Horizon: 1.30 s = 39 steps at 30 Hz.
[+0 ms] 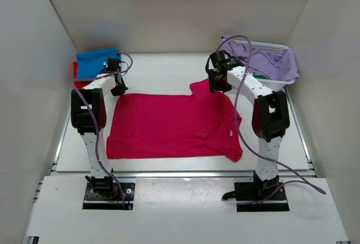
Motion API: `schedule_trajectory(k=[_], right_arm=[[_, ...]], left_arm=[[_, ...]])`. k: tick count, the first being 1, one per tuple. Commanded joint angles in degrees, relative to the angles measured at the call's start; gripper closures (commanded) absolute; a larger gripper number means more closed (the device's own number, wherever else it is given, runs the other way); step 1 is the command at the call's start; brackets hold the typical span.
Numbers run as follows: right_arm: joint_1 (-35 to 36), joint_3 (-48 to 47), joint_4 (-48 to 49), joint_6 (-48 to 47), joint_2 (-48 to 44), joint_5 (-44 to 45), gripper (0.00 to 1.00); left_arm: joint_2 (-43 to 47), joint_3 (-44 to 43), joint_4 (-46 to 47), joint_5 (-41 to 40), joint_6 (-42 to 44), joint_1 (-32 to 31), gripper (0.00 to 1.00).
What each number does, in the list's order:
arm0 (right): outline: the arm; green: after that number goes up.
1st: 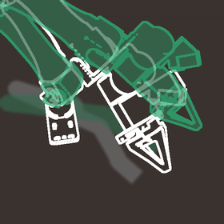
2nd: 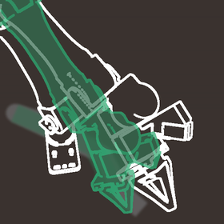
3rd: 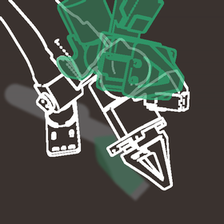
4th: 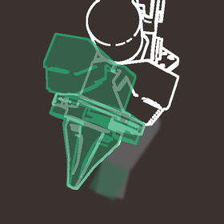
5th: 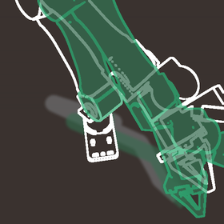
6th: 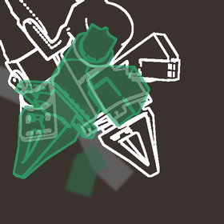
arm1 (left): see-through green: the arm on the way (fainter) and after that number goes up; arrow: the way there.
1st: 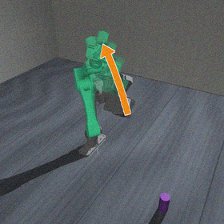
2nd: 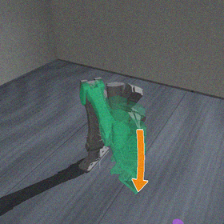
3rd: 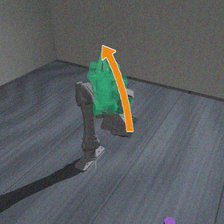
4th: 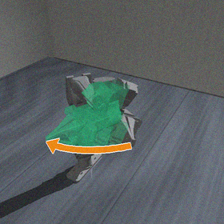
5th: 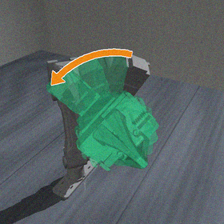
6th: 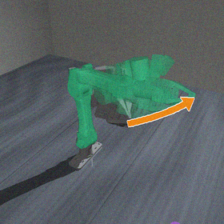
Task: Fold and stack the t-shirts
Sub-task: Grap the side of the flattened tshirt furthest away from the robot with both arms
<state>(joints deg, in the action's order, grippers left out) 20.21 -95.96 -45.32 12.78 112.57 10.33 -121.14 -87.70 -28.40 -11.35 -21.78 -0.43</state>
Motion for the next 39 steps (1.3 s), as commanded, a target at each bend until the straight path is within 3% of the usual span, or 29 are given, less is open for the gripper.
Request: schedule_trajectory(k=[1,5,13,28,30,35,39], right_arm=[[0.45,-7.03,5.59,1.64,5.45,3.29,0.54],[-0.69,-20.01,3.14,0.06,15.72,4.35,0.55],[-3.06,-53.95,-9.25,-1.01,37.70,4.97,0.56],[-2.81,-55.12,-7.68,-2.40,42.55,0.32,0.57],[-3.07,-55.04,-7.50,-2.67,43.34,-1.01,0.63],[-3.60,-57.39,-7.15,-2.85,43.34,-3.56,0.96],[-3.86,-59.34,-6.80,-4.51,42.30,-4.52,1.00]], left_arm=[[6.62,1.30,-0.51,0.45,0.60,0.34,1.00],[10.49,5.60,1.42,3.35,0.33,2.71,1.00],[10.84,5.43,0.37,3.45,1.66,2.62,1.00],[11.02,6.31,0.28,3.62,2.01,2.53,1.00],[11.19,6.40,0.37,3.62,2.09,2.27,1.00],[10.84,7.01,0.45,3.97,1.92,2.89,1.00],[10.49,6.05,-0.07,3.80,2.27,3.06,1.00]])
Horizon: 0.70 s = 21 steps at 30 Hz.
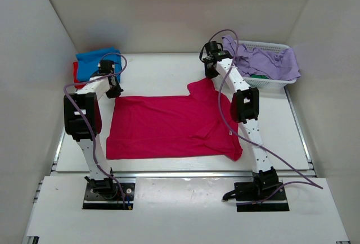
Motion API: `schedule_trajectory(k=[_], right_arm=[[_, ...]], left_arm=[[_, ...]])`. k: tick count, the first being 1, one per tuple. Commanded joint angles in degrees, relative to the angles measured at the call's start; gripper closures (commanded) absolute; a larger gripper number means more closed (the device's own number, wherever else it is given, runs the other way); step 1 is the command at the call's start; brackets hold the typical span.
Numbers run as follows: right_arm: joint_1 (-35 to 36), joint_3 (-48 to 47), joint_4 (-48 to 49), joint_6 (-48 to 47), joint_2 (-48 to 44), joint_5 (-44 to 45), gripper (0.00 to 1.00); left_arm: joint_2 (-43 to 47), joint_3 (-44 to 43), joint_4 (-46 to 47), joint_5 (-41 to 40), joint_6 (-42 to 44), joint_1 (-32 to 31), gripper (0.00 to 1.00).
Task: Fold and stack the t-shirts
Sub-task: Grap the side of the flattened tshirt furthest away from the robot with both arms
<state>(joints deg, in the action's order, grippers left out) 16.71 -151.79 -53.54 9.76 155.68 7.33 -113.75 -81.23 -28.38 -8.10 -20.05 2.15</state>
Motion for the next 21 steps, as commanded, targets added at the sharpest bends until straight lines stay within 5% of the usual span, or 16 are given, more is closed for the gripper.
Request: schedule_trajectory(k=[1,21], right_arm=[[-0.45,-3.52,1.59,-1.50,-1.68,-2.05,1.00],[4.38,16.67,-1.84,-6.59,-24.09,1.37,1.00]], left_arm=[[3.19,-0.77,-0.36,0.63,0.98,0.31,1.00],[15.49,9.95,0.87,5.90,2.12,3.30,1.00]])
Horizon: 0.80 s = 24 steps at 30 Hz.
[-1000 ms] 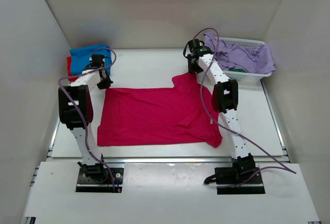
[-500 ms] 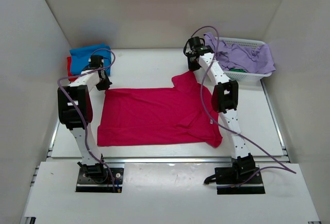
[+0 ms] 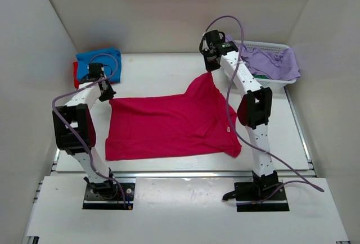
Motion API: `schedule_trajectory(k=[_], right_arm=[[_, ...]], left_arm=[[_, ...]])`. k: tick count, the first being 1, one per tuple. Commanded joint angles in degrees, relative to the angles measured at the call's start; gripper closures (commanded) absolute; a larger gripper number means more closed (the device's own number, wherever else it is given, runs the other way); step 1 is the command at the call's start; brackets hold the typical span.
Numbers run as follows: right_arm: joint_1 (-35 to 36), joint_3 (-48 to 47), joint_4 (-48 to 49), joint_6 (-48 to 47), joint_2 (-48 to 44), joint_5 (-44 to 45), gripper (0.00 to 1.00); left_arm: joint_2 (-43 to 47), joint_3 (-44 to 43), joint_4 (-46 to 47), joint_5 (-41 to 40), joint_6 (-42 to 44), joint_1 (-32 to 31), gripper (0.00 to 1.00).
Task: Fold and stack the t-shirts
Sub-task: Grap the side of the flattened tshirt furthest away from the robot with both arms, then fold the other side of the tshirt into a rectangle
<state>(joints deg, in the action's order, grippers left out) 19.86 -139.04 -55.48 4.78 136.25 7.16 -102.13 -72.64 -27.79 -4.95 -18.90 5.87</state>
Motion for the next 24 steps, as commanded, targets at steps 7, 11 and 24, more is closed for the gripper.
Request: schedule_trajectory(k=[7,11,24], right_arm=[[5.36,26.59,6.60,-2.75,-19.76,3.48,1.00],[5.02,39.88,10.74,-1.96,-28.48,1.55,1.00],[3.78,58.88,12.51,-0.56,-46.32,-2.06,1.00]], left_arm=[[8.25,7.95,0.72,4.51,0.18,-0.77,1.00],[10.54,11.11,-0.07,3.98,0.18,-0.51,1.00],[19.95,18.24,-4.02,-0.14,0.88,0.46,1.00]])
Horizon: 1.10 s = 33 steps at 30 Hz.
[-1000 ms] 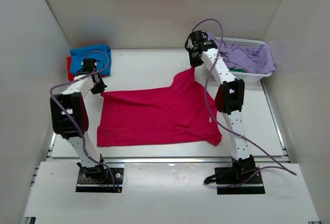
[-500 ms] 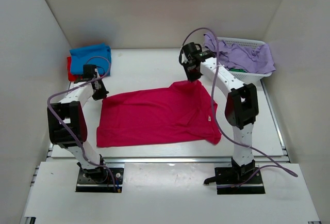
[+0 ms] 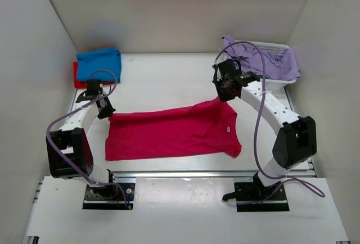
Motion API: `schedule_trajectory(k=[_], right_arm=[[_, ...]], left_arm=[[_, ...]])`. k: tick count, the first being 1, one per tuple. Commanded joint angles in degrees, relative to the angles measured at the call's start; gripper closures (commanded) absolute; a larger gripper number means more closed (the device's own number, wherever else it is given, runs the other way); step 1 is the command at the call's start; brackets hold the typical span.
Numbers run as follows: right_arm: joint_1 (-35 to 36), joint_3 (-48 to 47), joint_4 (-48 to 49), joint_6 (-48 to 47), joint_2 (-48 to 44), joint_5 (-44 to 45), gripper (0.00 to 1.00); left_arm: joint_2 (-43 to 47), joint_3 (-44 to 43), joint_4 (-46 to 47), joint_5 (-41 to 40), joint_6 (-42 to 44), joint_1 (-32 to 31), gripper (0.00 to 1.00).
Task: Fold and stack the t-shirts
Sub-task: Fold the other side of the tshirt into a rectangle
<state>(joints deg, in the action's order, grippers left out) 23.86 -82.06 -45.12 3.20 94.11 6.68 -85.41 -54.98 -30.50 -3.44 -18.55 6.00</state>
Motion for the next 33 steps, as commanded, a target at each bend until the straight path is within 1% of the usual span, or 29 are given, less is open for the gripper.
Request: schedule_trajectory(k=[1,6,13,16,21,30,31,33], right_arm=[[0.31,3.04,2.23,0.93,-5.50,-1.67,1.00],[1.37,8.57,2.41,2.94,-9.90,-2.10,1.00],[1.02,13.77,2.49,3.30,-16.84,-3.60,1.00],[0.31,18.06,3.90,3.74,-19.74,-4.48,1.00],[0.75,22.90,4.95,4.62,-22.03,-5.44,1.00],[1.72,31.17,7.51,7.52,-24.85,-6.15,1.00],[1.81,31.61,7.59,7.61,-25.28,-7.72,1.00],[2.42,32.58,7.42,8.40,-25.72,-7.91,1.00]], left_arm=[[3.92,1.19,-1.84,-1.92,0.18,0.15,1.00],[7.09,3.82,-2.72,-2.27,-0.61,-0.20,1.00],[10.34,5.76,-5.62,-4.29,-1.14,-0.72,1.00],[11.58,8.13,-5.88,-4.47,-1.75,-0.20,1.00],[12.19,11.99,-5.36,-4.12,-2.37,-0.55,1.00],[12.98,15.87,-4.13,-4.38,-2.99,-0.99,1.00],[13.07,16.22,-4.04,-4.55,-2.64,-0.90,1.00],[13.16,16.57,-3.95,-4.73,-2.99,-0.64,1.00]])
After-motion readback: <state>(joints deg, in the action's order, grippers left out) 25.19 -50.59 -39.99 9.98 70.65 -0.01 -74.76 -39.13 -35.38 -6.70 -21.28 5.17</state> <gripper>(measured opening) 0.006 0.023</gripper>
